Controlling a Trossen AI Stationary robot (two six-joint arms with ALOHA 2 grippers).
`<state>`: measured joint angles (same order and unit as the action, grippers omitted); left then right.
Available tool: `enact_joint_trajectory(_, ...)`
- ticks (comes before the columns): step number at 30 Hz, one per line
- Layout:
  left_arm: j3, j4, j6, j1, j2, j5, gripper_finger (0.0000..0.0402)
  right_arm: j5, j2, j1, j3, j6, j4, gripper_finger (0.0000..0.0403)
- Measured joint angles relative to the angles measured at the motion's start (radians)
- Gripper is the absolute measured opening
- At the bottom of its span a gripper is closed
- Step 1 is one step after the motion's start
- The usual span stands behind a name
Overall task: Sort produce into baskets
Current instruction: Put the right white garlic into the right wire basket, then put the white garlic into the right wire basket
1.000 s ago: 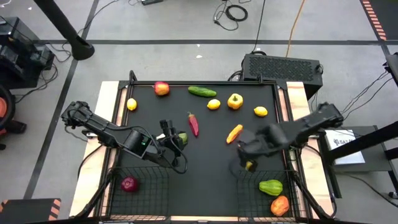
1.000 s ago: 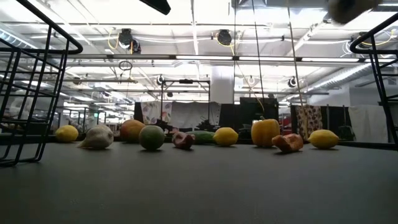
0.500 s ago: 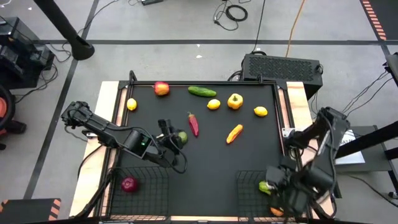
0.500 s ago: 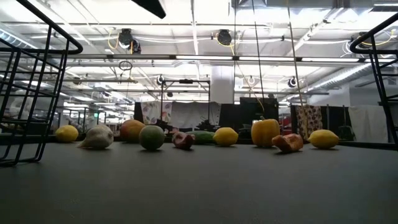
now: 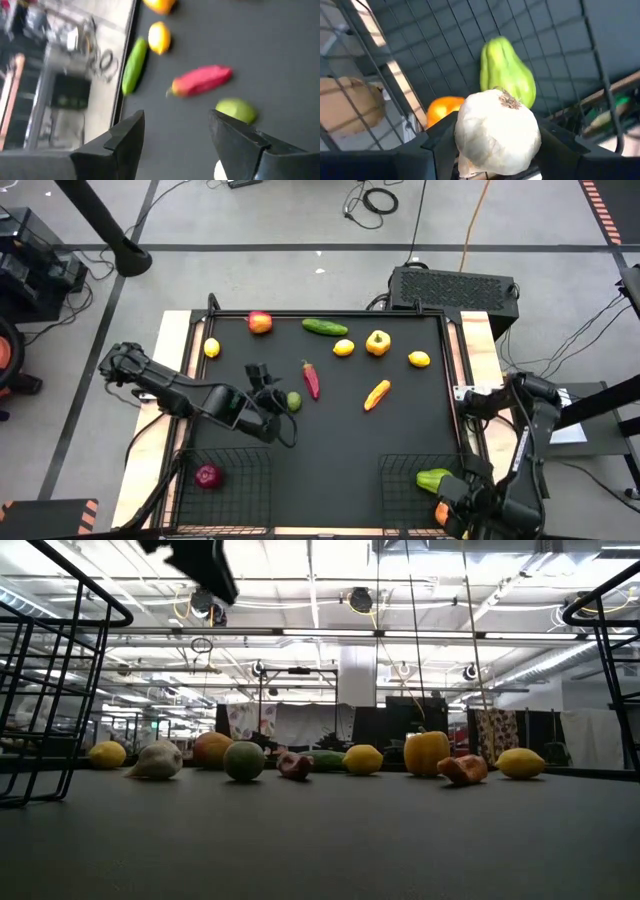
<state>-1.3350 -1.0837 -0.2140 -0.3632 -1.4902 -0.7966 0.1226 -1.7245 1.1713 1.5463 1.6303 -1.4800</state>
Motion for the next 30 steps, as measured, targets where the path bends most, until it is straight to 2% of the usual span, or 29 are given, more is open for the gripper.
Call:
enact_joint_trajectory(6,0.0,-0.095,-0.069,0.095,0.0,0.131,0.0226,-0.074,-0.04,0.018,0.0,0.064,-0.04,0.0228)
enact_joint_trajectory(13,0.0,-0.1,-0.069,0.154,0.0,0.173,0.0226,-0.078,-0.046,0.017,0.0,-0.002,-0.093,0.0314)
enact_joint_trajectory(17,0.015,-0.101,-0.07,0.184,0.0,0.227,0.0226,0.057,-0.046,0.015,0.0,-0.083,-0.092,0.0334)
enact_joint_trajectory(21,0.056,-0.1,-0.095,0.233,0.0,0.32,0.0226,0.311,-0.041,-0.016,0.0,-0.139,-0.091,0.0336)
enact_joint_trajectory(24,0.111,-0.097,-0.122,0.274,-0.001,0.357,0.0226,0.458,-0.04,-0.036,0.0,-0.206,-0.09,0.0336)
enact_joint_trajectory(30,0.19,-0.077,-0.134,0.336,-0.001,0.431,0.0259,0.577,-0.033,-0.084,0.0,-0.385,-0.091,0.0335)
